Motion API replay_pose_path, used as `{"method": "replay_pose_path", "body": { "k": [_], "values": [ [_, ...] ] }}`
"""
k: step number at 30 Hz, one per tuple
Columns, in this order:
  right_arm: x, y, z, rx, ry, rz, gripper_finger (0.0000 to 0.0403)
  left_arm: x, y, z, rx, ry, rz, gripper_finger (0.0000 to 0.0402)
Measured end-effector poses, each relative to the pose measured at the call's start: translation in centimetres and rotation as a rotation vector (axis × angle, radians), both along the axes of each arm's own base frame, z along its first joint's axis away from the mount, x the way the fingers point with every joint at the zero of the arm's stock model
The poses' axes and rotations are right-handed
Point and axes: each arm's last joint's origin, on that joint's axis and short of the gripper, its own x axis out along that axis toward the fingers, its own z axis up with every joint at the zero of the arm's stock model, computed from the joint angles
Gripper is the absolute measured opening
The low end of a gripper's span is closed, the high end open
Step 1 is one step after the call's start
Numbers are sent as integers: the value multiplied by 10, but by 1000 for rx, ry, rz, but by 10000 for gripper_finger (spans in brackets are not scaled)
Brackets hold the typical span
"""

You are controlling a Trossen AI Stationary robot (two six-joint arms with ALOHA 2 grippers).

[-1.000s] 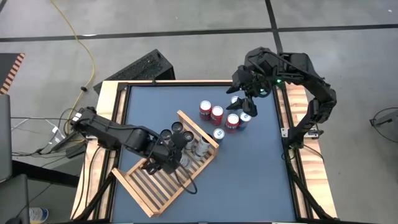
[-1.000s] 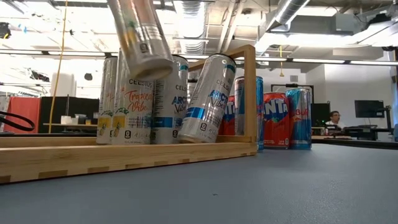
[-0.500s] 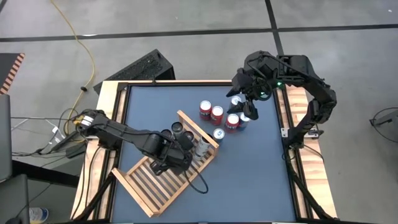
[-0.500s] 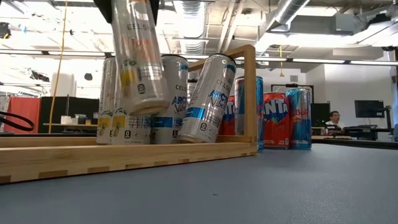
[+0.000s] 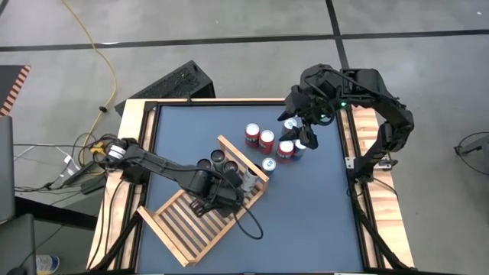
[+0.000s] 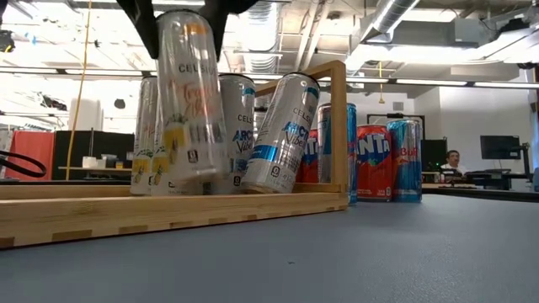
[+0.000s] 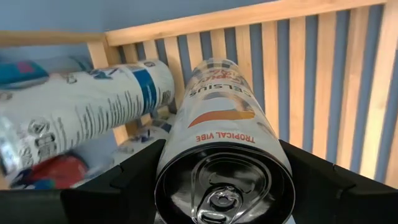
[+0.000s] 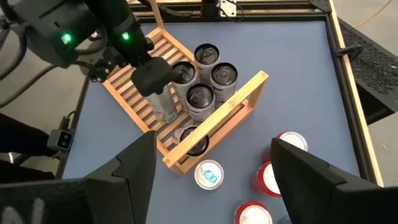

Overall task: Place canned beverage on shelf
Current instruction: Put the white yellow soda can on the shelf aligned with the other white yellow soda cans

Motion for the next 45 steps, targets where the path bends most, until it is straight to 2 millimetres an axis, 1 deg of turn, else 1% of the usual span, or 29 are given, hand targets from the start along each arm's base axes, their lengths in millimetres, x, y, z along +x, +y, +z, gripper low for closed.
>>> {"method": "replay_pose_path", "body": {
  "k": [3, 10, 16, 20, 26, 45],
  "values": [
    [0, 0, 0, 0, 1, 0, 276, 4, -2, -8, 22, 6, -13, 256],
    [0, 0, 0, 0, 3, 1, 276, 7, 1, -13, 15, 34, -3, 256],
    [-1, 0, -1, 0, 7, 1, 276, 8, 0, -13, 11, 29, -22, 258],
    [-1, 0, -1, 0, 7, 1, 276, 8, -1, -13, -25, 35, -45, 267],
    [-1, 0, -1, -2, 7, 4, 276, 10, 0, -13, 12, 8, -33, 278],
    [-1, 0, -1, -5, 7, 7, 276, 10, 1, -13, -1, 7, -20, 281]
  ]
}}
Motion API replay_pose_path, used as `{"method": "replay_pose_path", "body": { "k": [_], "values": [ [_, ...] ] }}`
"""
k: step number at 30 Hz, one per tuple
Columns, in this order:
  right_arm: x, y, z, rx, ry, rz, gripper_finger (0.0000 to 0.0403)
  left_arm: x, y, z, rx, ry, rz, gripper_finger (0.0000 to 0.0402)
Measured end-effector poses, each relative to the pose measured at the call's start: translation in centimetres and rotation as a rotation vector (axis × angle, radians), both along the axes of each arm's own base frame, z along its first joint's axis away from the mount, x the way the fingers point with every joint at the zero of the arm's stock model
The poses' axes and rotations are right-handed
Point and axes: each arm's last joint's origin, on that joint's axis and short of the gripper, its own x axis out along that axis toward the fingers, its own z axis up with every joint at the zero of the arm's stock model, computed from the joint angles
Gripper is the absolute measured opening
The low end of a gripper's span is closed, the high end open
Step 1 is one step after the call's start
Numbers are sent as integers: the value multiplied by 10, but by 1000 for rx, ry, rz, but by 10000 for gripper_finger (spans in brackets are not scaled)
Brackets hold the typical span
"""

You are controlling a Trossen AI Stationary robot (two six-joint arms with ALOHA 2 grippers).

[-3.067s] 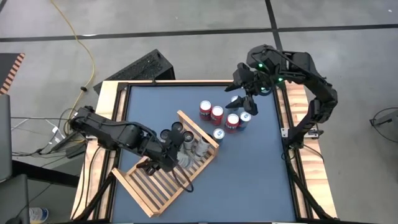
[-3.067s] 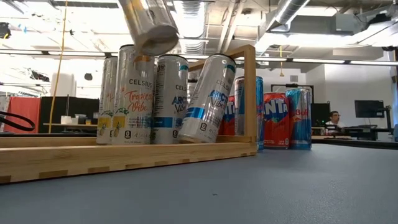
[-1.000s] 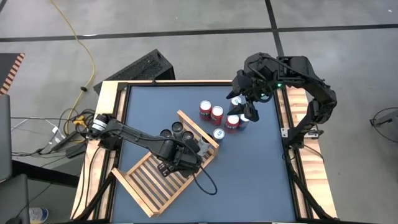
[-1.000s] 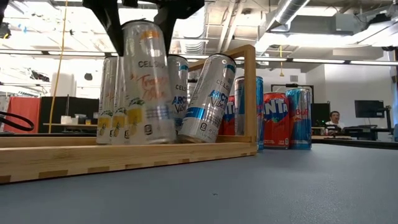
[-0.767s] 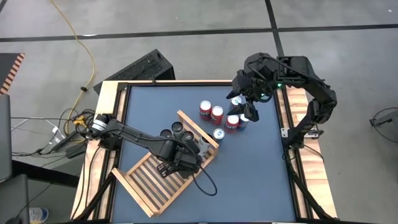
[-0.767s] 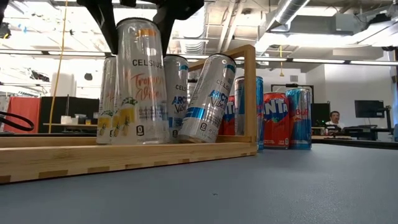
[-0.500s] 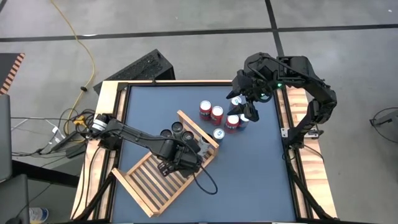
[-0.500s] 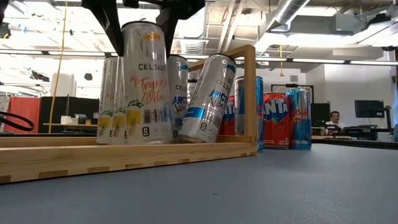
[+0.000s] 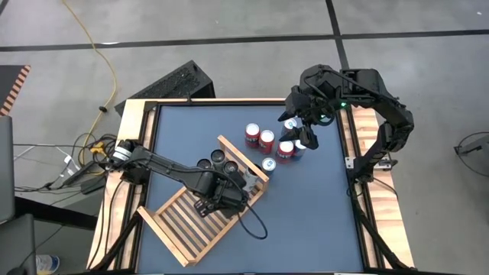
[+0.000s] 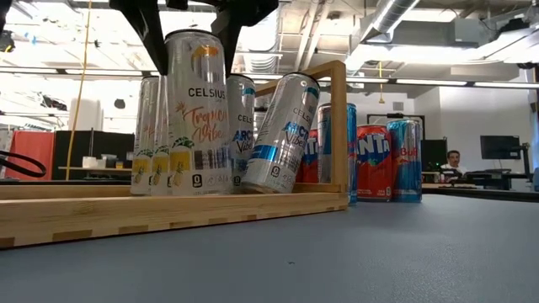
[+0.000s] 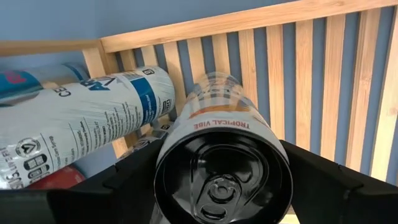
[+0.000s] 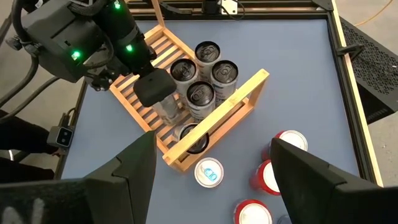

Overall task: Place canned beverage on shelf
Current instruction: Put the white yellow soda can on the shelf aligned with the other white yellow soda cans

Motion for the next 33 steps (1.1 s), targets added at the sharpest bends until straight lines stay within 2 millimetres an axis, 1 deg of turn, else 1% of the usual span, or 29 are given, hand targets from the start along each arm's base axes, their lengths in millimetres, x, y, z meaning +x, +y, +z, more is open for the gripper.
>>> {"method": "replay_pose_path", "body": {
  "k": [5, 14, 18, 22, 28, 33],
  "values": [
    [0, 0, 0, -2, 0, 2, 276, 1, 2, 0, -14, -2, 29, 285],
    [0, 0, 0, -2, 0, 2, 276, 1, 2, 2, 15, -24, 39, 312],
    [0, 0, 0, -2, 0, 2, 276, 1, 3, 2, 46, -33, 48, 315],
    [0, 0, 0, -2, 0, 2, 276, 0, 4, 4, 38, -39, 81, 315],
    [0, 0, 0, -2, 0, 3, 276, 2, 3, 20, 26, -83, 111, 315],
    [0, 0, 0, -4, -1, 4, 276, -1, 5, 39, 9, -95, 154, 315]
  ]
}}
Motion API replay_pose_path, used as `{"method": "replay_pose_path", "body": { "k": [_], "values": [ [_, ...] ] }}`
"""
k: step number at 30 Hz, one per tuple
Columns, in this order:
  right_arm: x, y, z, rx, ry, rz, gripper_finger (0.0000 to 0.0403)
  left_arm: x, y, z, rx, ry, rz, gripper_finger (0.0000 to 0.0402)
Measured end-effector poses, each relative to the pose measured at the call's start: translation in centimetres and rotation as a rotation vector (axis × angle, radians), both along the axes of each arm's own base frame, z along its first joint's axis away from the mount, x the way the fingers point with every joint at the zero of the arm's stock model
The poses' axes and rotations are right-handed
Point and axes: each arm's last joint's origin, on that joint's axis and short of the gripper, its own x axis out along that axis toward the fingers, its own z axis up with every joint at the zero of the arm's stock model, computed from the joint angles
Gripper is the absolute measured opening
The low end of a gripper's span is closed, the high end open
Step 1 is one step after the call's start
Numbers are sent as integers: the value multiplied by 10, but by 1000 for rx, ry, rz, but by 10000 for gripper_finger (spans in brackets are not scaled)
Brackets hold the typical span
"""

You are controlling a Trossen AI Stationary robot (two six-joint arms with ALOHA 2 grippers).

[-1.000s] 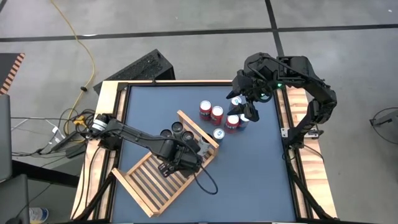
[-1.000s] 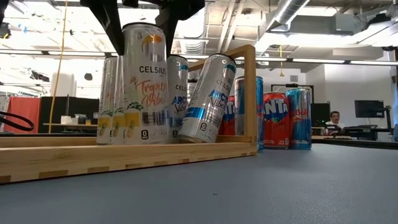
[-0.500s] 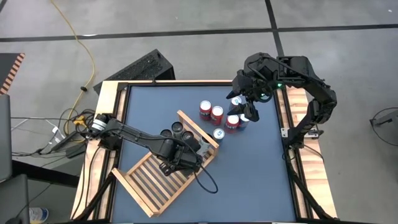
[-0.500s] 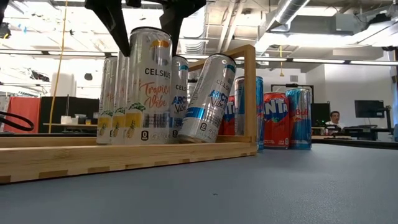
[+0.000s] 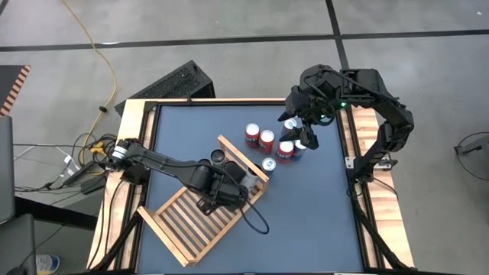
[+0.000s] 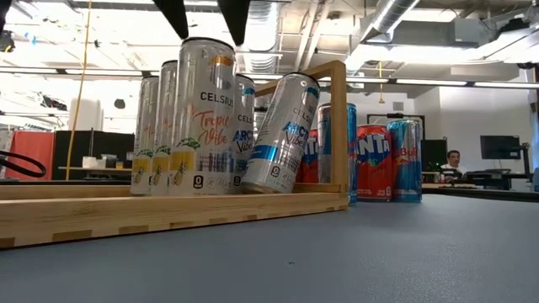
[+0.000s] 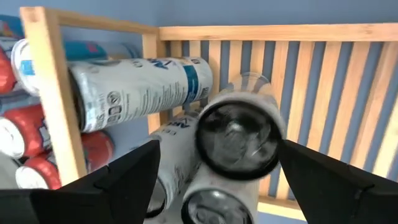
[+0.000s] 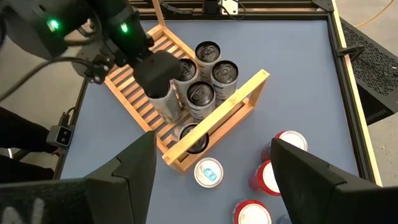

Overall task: Place canned beverage on shelf
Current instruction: Put the white yellow soda can on the shelf aligned with the other white yellow soda cans

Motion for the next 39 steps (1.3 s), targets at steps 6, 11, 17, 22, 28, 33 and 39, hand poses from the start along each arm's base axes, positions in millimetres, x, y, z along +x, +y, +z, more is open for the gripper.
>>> {"method": "replay_pose_path", "body": {
  "k": [6, 11, 17, 22, 28, 33, 39],
  "values": [
    [0, 1, 0, 2, -1, 2, 276, -7, 2, 19, -12, 12, 42, 315],
    [3, 12, 2, -6, -31, 58, 276, -18, 7, 49, -28, 5, 120, 315],
    [29, 39, -6, -3, -54, 158, 276, -47, 17, 120, -131, -225, 269, 315],
    [68, 60, -25, 19, -46, 194, 276, -102, 33, 168, -193, -459, 381, 315],
    [126, 88, -76, 33, 59, 177, 276, -155, 48, 203, -343, -654, 460, 315],
    [164, 111, -114, -44, 69, 214, 276, -181, 55, 217, -381, -739, 451, 315],
    [183, 122, -143, -111, 119, 182, 276, -190, 60, 220, -366, -758, 456, 315]
  ]
}}
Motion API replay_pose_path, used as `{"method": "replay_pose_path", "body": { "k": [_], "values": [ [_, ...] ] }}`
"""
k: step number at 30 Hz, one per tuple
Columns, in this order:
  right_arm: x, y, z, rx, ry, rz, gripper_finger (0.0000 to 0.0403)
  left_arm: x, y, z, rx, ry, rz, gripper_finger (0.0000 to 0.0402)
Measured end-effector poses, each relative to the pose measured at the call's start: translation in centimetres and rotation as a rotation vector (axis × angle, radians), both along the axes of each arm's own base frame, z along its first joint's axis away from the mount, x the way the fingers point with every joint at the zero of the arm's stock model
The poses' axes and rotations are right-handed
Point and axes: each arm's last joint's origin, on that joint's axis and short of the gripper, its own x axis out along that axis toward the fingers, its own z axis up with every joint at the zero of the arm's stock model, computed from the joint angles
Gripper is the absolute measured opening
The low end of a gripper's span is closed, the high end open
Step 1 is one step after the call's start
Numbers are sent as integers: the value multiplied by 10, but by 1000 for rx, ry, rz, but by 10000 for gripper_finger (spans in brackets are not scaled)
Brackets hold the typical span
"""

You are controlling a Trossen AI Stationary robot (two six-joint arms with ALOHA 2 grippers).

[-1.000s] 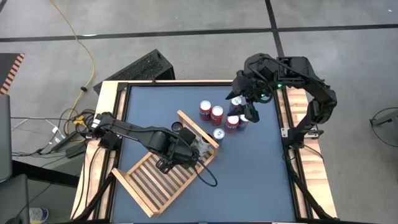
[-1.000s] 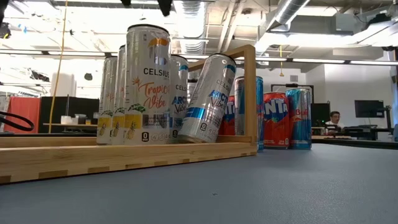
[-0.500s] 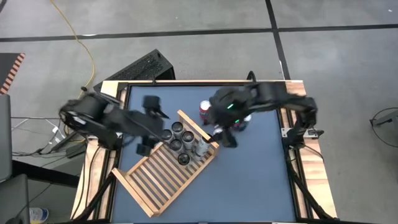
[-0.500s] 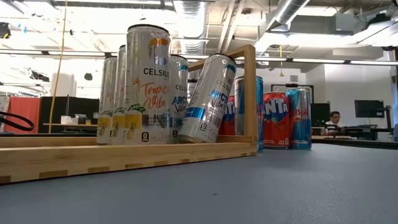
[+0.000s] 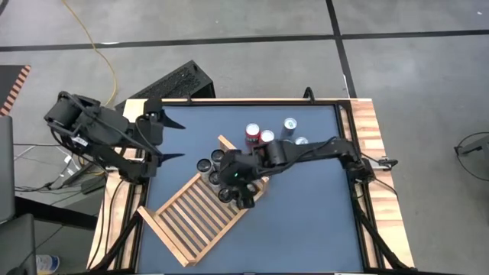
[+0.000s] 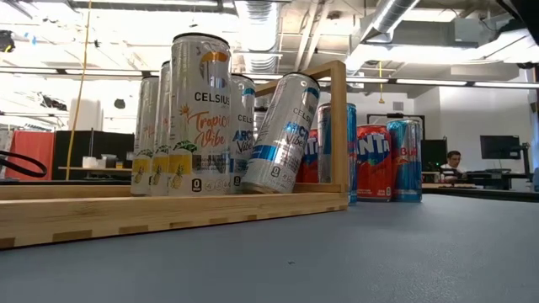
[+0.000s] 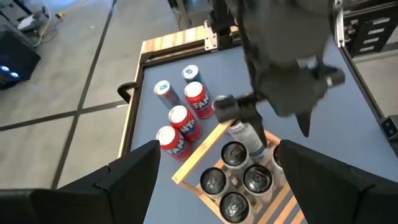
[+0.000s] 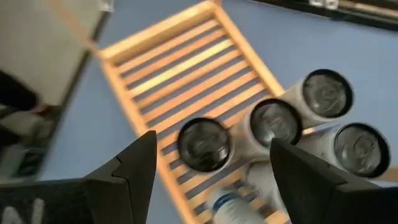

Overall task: Place canned beverage on shelf
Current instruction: Put the white yellow soda can on the shelf aligned with the other white yellow soda cans

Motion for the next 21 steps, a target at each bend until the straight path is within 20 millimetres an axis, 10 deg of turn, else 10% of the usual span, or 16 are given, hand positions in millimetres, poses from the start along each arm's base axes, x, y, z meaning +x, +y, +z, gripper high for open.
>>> {"method": "replay_pose_path", "body": {
  "k": [6, 21],
  "values": [
    [17, 19, -35, -48, 52, 42, 276, 2, -1, -2, 5, 21, -2, 315],
    [19, 23, -35, -81, 21, 56, 276, 4, -2, -9, -15, 81, 24, 315]
  ]
}}
